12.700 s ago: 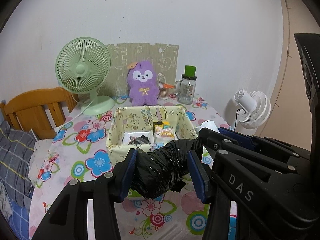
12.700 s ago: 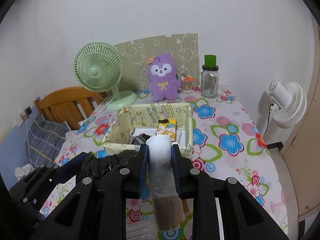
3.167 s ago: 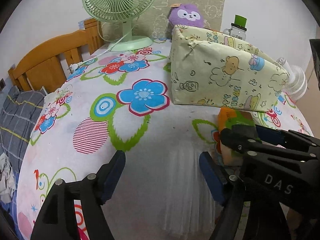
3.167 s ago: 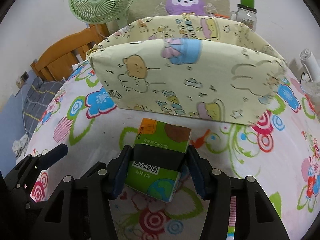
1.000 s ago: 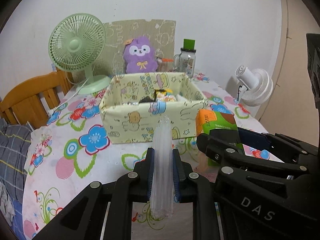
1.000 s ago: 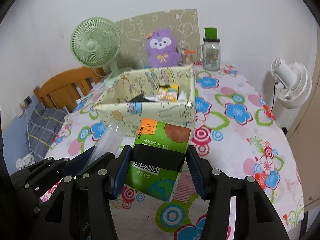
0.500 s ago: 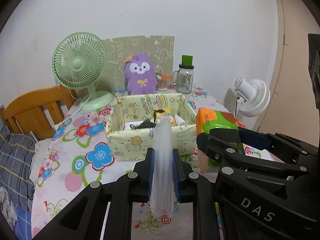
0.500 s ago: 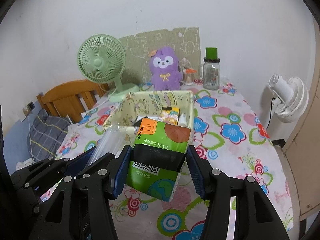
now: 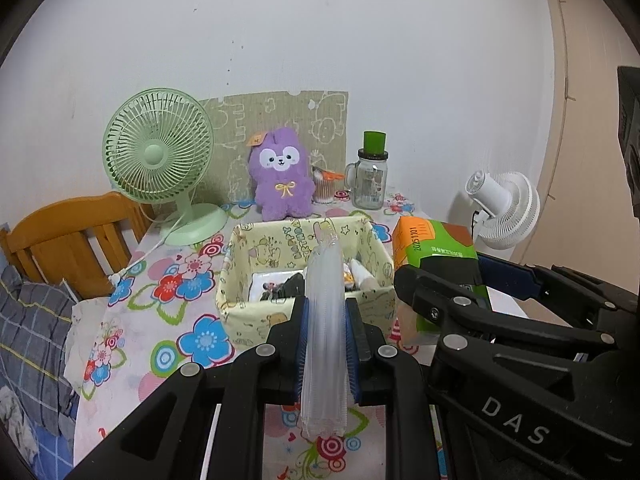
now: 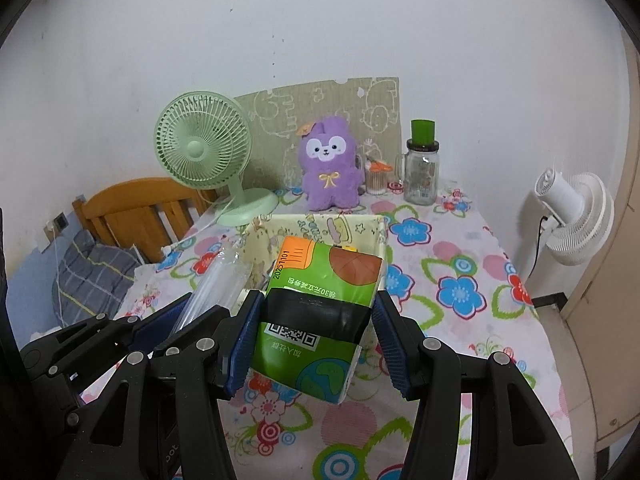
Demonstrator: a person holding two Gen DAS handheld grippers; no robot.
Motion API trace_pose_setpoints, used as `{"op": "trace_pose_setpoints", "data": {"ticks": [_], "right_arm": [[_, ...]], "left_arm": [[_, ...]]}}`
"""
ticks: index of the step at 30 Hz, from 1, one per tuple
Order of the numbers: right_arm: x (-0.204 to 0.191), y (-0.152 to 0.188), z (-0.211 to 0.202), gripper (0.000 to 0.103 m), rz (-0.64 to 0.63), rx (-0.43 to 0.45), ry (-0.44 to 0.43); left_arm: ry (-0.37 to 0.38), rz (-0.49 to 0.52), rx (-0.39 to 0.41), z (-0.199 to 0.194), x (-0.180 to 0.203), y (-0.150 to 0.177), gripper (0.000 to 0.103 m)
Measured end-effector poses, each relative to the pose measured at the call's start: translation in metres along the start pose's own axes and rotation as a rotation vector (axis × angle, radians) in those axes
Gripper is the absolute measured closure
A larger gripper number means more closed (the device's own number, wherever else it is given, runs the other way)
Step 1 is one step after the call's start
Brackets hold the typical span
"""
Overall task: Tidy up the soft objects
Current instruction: 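Carry the plastic sheet in the left tool and tissue packet in the right over the fabric box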
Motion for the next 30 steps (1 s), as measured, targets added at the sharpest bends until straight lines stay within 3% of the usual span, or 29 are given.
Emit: {"op": "trace_pose_setpoints", "data": {"ticks": [30], "right_arm": [[0.025,-0.049,0.057,0.045,0.024,0.001,-0.001]], "left_arm": [[-0.016,0.001,0.003,0.056,-0.009,-0.046,0.088]]}}
Point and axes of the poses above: each gripper's, at about its wrist camera, not at the fingertips, and z roughly the way its jaws point, x to its right, y to its underside, the point moved 3 cm from there along z, roughly the way its jaws point, and after that the axes turned 11 degrees about -y, right-handed, at the moved point
